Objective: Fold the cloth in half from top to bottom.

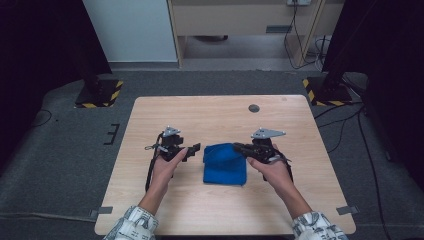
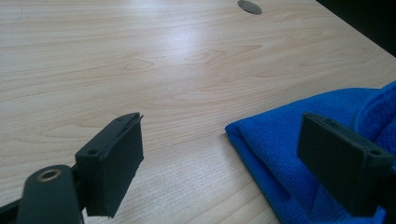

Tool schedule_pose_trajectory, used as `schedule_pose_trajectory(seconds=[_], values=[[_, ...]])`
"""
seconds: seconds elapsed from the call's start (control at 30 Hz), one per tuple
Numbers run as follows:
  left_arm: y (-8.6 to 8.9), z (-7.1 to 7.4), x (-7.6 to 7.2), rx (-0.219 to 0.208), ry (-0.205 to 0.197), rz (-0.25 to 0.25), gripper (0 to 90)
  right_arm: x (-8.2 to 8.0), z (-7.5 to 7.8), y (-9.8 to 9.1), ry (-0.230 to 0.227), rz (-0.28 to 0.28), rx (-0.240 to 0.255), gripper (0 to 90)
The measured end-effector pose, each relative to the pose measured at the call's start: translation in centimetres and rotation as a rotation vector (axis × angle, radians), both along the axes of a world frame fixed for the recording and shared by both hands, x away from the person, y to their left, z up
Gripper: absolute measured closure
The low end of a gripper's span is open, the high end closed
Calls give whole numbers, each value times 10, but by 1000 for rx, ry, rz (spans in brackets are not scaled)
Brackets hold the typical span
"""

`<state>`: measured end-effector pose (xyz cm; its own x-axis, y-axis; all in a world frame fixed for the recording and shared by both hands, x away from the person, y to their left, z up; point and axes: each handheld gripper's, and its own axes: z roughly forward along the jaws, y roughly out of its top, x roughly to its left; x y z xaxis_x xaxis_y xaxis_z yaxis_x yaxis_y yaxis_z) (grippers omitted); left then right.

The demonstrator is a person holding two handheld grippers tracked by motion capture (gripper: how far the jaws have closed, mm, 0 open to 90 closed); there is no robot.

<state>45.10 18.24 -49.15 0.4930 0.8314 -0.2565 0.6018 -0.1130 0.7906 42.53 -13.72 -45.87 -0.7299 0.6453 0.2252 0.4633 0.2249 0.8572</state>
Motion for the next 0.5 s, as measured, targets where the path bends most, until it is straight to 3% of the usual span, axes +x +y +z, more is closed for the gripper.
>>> schedule_pose_trajectory(seconds=[0.3,0.5], values=[[-12,-9,-2,40,22,-26,135,-17,-37,0,60,48,-102,789],[-23,-10,-7,61,21,-61,133,-30,-45,-9,67,72,-147,705]])
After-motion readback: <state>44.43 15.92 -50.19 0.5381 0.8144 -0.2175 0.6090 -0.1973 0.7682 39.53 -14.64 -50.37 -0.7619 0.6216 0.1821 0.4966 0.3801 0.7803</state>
